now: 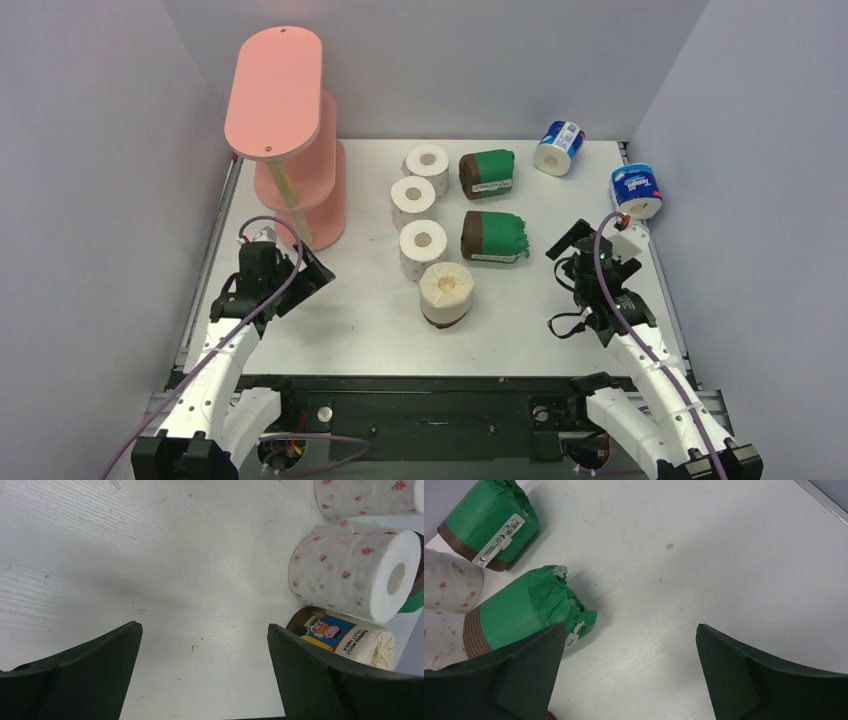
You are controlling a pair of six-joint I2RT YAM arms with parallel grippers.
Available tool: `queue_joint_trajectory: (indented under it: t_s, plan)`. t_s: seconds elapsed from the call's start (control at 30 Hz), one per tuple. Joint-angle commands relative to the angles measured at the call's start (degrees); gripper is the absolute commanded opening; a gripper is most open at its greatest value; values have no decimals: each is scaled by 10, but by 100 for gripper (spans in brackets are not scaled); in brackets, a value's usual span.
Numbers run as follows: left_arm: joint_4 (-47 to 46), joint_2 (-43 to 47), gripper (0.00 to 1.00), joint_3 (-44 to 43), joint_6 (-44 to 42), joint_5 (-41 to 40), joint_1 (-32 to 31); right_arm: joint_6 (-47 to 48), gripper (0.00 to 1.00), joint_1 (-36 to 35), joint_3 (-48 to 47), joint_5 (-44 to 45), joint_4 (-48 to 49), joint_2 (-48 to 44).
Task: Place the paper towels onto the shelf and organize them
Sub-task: Pick up the paper towel from the center of the board.
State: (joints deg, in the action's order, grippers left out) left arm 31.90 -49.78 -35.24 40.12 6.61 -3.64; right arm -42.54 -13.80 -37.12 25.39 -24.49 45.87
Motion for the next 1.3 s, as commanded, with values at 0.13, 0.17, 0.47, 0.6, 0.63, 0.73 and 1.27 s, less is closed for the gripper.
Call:
queue_joint_trajectory:
  t_s: [0.13, 0.17, 0.47, 0.6, 0.63, 0.73, 1.27]
  plan:
    - [-24, 3, 96, -6, -16, -6, -12, 28, 99, 2, -20, -44, -8, -26]
    - [-24, 4, 96, -9, -16, -14, -18, 31, 99, 2, -22, -48, -9, -31]
    - [-6, -10, 96, -82, 2, -188, -266, 48, 99, -9, -39, -97, -11, -50]
    - [5, -40, 96, -108, 12, -309, -387, 55, 99, -11, -37, -104, -11, -55]
    - [11, -50, 96, -114, 14, -331, -428, 55, 99, -12, -36, -101, -11, -58]
    - [32, -71, 96, -142, 26, -405, -479, 47, 99, -15, -29, -88, -13, -69]
    - [-216, 114, 96, 35, 100, -201, -344, 42, 97, -19, 19, -205, 25, -89]
